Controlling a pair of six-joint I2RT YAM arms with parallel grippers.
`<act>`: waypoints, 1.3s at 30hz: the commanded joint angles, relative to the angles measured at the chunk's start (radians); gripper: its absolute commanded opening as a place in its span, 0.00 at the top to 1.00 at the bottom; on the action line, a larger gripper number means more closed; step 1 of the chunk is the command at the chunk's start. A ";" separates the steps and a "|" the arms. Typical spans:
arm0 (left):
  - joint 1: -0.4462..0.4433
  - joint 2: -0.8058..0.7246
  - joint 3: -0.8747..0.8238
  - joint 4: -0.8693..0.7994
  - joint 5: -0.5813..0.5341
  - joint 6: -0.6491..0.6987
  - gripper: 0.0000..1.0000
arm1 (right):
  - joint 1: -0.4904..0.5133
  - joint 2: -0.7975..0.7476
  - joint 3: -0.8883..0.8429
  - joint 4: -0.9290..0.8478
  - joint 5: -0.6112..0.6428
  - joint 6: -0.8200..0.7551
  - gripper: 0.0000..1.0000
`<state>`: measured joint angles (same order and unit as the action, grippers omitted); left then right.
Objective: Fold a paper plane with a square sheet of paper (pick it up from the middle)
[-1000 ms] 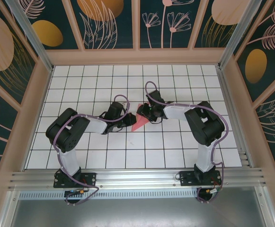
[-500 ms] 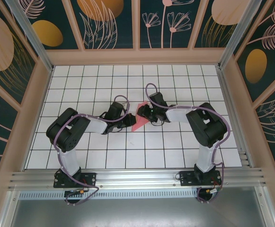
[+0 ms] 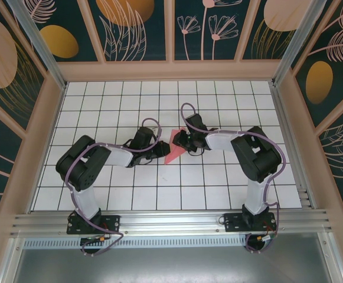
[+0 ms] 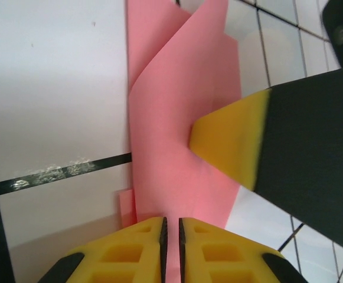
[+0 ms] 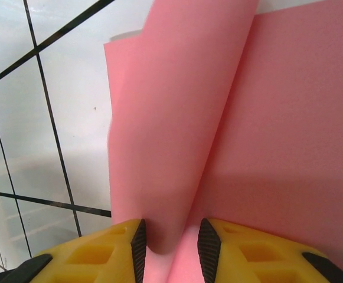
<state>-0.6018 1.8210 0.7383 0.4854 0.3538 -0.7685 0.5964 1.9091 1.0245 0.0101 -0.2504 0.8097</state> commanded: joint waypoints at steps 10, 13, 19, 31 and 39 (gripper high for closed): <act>0.015 -0.056 -0.023 0.108 0.000 -0.063 0.80 | -0.018 0.149 -0.070 -0.240 0.147 -0.013 0.65; 0.014 -0.032 -0.004 0.105 0.043 -0.057 0.81 | -0.018 0.151 -0.069 -0.240 0.147 -0.012 0.66; 0.015 0.011 0.022 0.079 0.061 -0.049 0.82 | -0.018 0.151 -0.070 -0.239 0.145 -0.006 0.71; 0.015 0.034 0.039 0.087 0.104 -0.041 0.82 | -0.017 0.159 -0.062 -0.246 0.143 -0.007 0.66; 0.014 0.070 0.071 -0.021 0.033 0.006 0.84 | -0.017 0.158 -0.061 -0.254 0.146 0.001 0.66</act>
<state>-0.5934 1.8683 0.7822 0.5201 0.4252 -0.8013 0.5964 1.9217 1.0401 -0.0200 -0.2405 0.8177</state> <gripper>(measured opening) 0.165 0.339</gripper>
